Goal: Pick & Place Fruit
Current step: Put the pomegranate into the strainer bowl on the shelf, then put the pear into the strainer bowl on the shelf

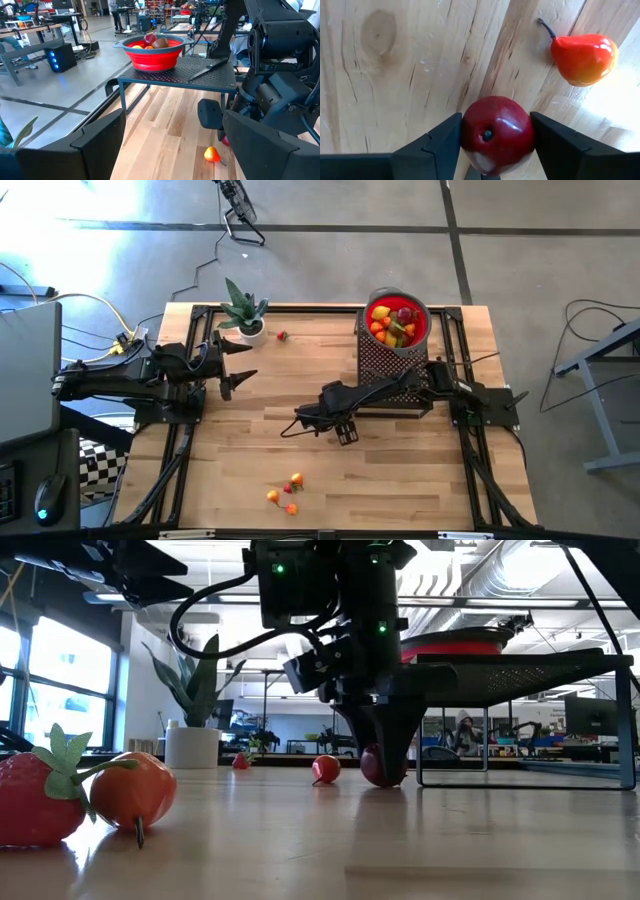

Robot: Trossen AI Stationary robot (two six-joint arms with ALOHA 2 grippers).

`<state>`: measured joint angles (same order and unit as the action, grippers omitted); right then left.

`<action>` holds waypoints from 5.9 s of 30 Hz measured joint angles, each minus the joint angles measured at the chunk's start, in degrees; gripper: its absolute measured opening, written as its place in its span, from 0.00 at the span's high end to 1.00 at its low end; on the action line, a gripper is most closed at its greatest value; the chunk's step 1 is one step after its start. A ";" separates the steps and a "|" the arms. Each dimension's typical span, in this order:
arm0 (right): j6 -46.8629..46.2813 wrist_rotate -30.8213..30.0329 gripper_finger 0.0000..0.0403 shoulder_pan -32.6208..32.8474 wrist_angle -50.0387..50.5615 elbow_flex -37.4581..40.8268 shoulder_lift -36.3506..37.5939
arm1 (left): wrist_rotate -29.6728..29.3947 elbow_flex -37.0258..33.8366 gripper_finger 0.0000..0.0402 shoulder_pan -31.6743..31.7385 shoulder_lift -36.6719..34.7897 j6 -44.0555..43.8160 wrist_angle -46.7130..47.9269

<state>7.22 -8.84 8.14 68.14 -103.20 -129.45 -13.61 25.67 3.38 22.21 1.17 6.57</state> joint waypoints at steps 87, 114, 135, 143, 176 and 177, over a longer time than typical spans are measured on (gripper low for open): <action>-17.51 -6.74 0.38 -35.65 8.61 0.02 36.17 | -0.02 0.02 0.18 -0.02 0.05 0.00 0.00; -16.22 5.69 0.85 -26.64 5.99 5.41 47.65 | -0.02 0.02 0.18 -0.01 0.04 -0.15 0.01; -14.51 14.79 0.99 -6.62 -72.56 54.54 64.09 | 0.00 0.02 0.18 -0.02 0.05 -0.09 0.02; -18.85 7.15 0.99 -1.10 -99.09 69.49 63.56 | 0.00 0.02 0.18 0.00 0.05 -0.15 0.02; -17.41 4.91 0.99 3.02 -104.85 73.24 64.86 | 0.04 0.02 0.18 -0.02 0.05 -1.66 0.00; -17.49 5.18 0.99 2.30 -104.82 73.24 64.87 | 0.04 0.02 0.18 0.00 0.04 -1.66 0.01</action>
<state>-10.27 -3.66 10.44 -36.68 -29.95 -64.58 -13.56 25.69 3.37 22.25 -0.49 6.58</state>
